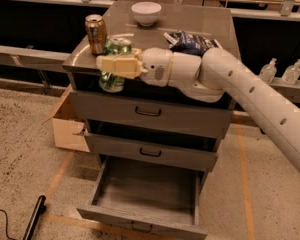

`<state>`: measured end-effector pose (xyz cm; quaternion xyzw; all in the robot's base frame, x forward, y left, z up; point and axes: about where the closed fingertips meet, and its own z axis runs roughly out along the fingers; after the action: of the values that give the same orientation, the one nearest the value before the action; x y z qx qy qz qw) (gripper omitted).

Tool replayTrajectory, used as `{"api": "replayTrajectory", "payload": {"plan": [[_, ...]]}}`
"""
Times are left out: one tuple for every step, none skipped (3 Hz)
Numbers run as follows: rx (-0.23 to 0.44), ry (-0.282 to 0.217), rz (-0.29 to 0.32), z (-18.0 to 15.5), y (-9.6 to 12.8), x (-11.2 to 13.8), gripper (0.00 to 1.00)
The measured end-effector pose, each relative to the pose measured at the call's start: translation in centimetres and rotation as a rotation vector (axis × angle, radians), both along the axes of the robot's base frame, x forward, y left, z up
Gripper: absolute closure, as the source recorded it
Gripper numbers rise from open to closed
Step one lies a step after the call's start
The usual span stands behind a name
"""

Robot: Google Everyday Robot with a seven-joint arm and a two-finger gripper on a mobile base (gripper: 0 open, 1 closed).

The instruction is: Place green can into bottom drawer

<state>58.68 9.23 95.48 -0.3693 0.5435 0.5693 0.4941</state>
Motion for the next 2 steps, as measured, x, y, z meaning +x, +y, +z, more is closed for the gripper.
{"api": "replayTrajectory", "payload": {"plan": [[0.039, 0.035, -0.033, -2.0, 2.8, -3.2, 1.0], [0.0, 0.045, -0.043, -7.0, 6.5, -6.6, 1.0]]}}
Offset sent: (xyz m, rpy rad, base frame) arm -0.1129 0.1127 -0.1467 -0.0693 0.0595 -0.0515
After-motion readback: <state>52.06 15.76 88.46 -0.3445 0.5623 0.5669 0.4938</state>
